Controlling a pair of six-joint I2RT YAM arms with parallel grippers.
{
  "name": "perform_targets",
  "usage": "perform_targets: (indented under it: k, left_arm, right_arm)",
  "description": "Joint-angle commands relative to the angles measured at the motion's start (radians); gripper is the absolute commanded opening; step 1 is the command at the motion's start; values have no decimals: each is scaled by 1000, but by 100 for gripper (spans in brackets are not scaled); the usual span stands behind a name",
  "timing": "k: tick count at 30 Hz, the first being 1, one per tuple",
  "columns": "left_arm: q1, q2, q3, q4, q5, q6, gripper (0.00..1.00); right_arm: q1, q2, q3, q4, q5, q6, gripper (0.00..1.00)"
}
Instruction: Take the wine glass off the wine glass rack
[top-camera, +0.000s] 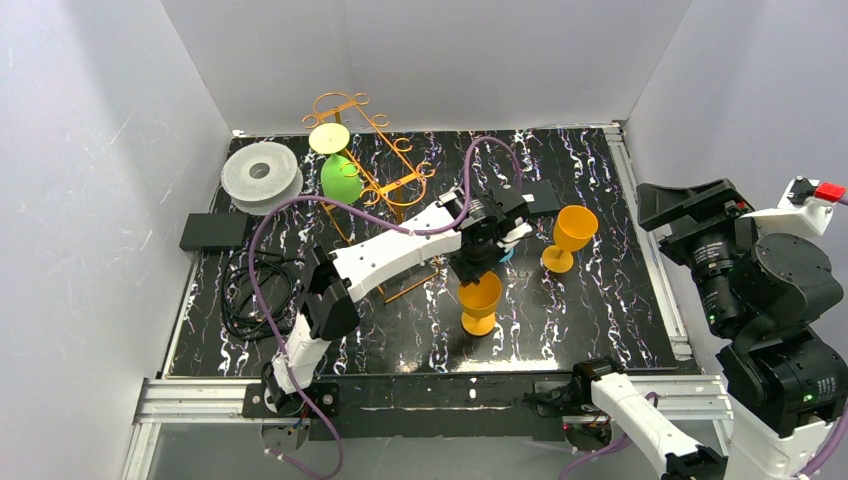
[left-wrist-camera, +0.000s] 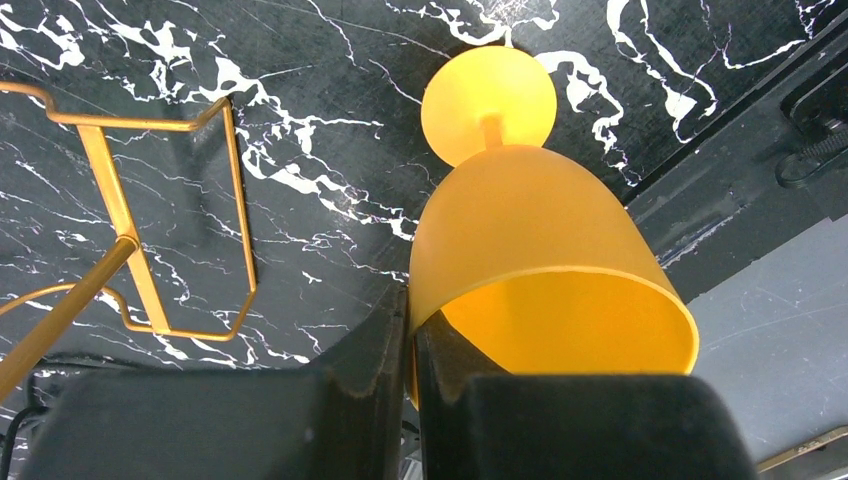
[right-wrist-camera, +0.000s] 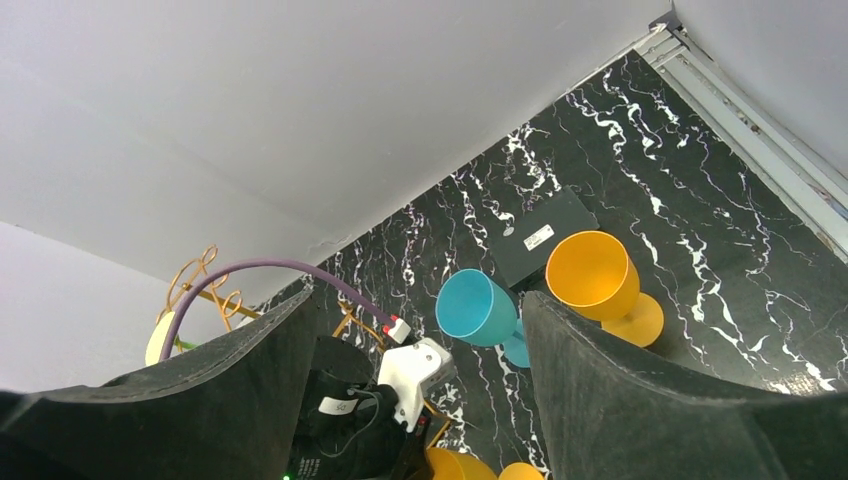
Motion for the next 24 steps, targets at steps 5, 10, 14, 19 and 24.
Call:
perform_targets:
  k: [5,10,14,19,24]
  left_arm:
    - [-15,-24,-10,-94,-10,-12,22]
    - [-22,-39,17,-100,-11,-11,56]
    - [-26,-68,56,-105,-5,-15,81]
    - [-32,-121,117,-107,15,7,98]
    - [-32,-201,203,-98,-8,-3,98]
  right_arm:
    - [-2,-18,-31,87,2,-45,82]
    - [-3,-16,-44,97,0,-49,82]
    - [-2,1,-27,90,-1,-49,82]
    - [-2,7,-30,94,0,-40,82]
    - [-3,24,-33,110,-5,-26,82]
